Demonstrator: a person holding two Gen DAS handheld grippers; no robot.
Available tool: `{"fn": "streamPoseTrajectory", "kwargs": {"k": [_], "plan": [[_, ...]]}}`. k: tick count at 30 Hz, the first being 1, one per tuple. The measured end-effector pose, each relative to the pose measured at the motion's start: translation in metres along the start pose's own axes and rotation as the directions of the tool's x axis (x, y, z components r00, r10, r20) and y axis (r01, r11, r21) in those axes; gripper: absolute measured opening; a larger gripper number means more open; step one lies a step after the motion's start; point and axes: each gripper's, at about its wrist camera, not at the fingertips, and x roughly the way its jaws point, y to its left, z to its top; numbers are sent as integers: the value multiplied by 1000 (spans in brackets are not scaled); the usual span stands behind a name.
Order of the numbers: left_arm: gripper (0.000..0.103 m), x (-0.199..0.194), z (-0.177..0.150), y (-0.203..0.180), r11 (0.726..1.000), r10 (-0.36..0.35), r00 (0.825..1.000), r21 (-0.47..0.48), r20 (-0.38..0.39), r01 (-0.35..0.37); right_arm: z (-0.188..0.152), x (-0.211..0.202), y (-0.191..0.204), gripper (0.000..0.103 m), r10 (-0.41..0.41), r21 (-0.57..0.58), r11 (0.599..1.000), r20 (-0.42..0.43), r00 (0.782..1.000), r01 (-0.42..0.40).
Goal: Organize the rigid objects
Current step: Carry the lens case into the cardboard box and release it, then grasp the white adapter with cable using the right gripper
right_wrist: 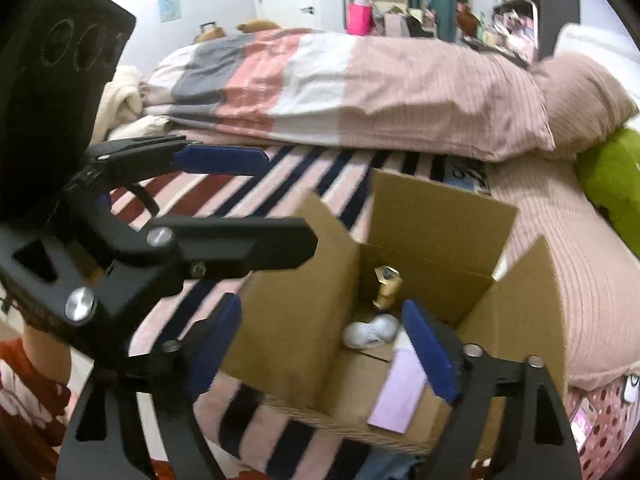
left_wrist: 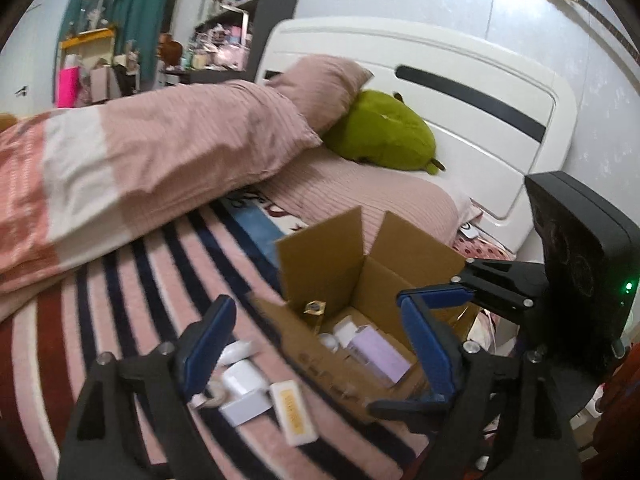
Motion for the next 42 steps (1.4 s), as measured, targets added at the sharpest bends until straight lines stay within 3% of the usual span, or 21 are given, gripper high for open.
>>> {"fn": "streamPoseTrajectory", "kwargs": {"k": [4, 9, 14, 20, 24, 31, 36, 37, 42], "plan": [[83, -30, -18, 25, 997, 75, 997, -25, 24, -74, 8, -2, 39, 89, -4, -68, 998, 29, 1000, 6], [83, -58, -44, 65, 986, 144, 989, -86, 34, -141, 15, 16, 95, 89, -83, -183, 979, 28, 996, 87], [83, -72, -77, 103, 968, 211, 977, -147, 21, -206, 14, 48, 129, 87, 58, -182, 981, -70, 996, -70], [83, -65, -114, 133, 953, 223, 975, -205, -16, -222, 3, 102, 144, 87, 67, -164, 982, -164, 984, -95], [83, -53, -129, 143, 951, 223, 974, -211, -42, -227, -4, 137, 131, 81, -61, -138, 990, -209, 976, 32], [83, -33, -139, 148, 953, 199, 978, -217, -71, -209, -14, 186, 90, 75, -251, -92, 968, -260, 932, 235], [83, -30, -140, 146, 954, 200, 977, -210, -75, -212, -13, 204, 83, 66, -299, -92, 954, -265, 917, 285], [83, -30, -140, 147, 954, 200, 977, -210, -76, -212, -11, 204, 85, 55, -314, -107, 949, -251, 916, 296], [83, -32, -143, 146, 952, 202, 976, -216, -78, -215, -15, 196, 92, 55, -299, -123, 953, -241, 923, 277]]}}
